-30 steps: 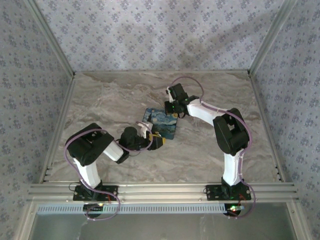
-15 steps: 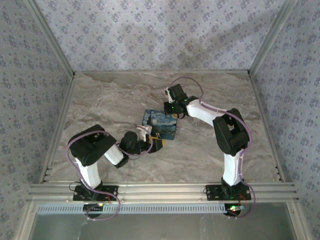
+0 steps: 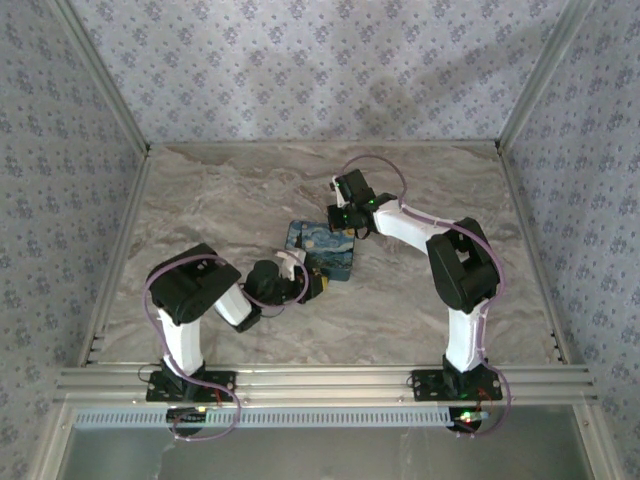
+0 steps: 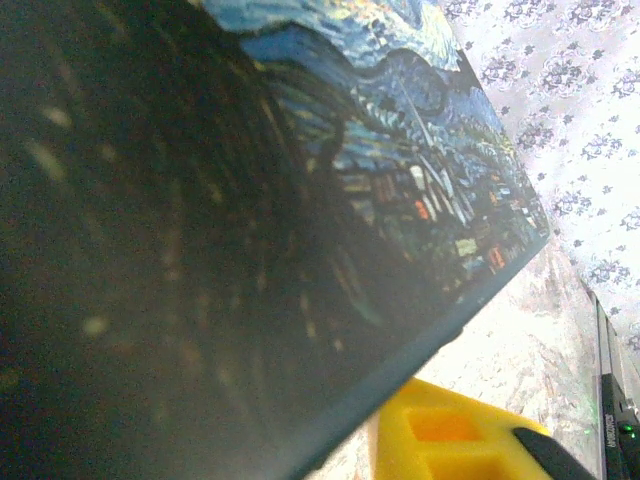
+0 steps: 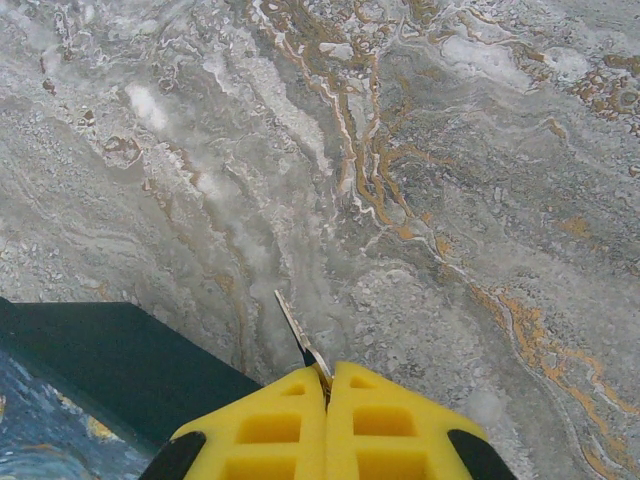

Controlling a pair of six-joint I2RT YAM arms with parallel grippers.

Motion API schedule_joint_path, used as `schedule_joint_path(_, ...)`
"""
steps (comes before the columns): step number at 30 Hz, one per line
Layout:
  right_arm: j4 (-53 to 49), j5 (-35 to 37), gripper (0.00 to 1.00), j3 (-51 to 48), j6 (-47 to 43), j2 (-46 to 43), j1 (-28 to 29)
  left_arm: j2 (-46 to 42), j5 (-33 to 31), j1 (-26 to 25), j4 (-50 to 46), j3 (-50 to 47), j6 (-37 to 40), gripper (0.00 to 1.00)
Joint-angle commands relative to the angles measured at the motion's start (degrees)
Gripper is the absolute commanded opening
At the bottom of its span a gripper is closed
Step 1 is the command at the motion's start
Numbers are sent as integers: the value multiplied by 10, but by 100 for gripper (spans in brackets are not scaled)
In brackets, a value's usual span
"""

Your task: Unlock the padlock with the key

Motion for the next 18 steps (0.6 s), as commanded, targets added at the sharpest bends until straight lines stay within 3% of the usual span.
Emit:
schedule_joint_path(1,-87,-8,0,-29,-3,11,1,7,7,9,-16,11,-8,22)
schedule_joint_path(2,-87,-9,0,-29,-3,11,0,5,6,10,-21,9,-9,23)
schedule_joint_path(4,-88,-10,0,-27,-3,11,0,0,0,10,-30,3,-9,38)
schedule_joint_path(7,-86,-11,0,-28,-3,13,-1,-2,-9,9,-35,1,-10,50)
schedule_joint_path(15,-83,-12,0,-31,1,14,1,15,-36,-6,-46,24,-21,57)
schedule_joint_path(18,-81,-10,0,-32,1,13,1,26,-49,-8,-26,19,-28,48)
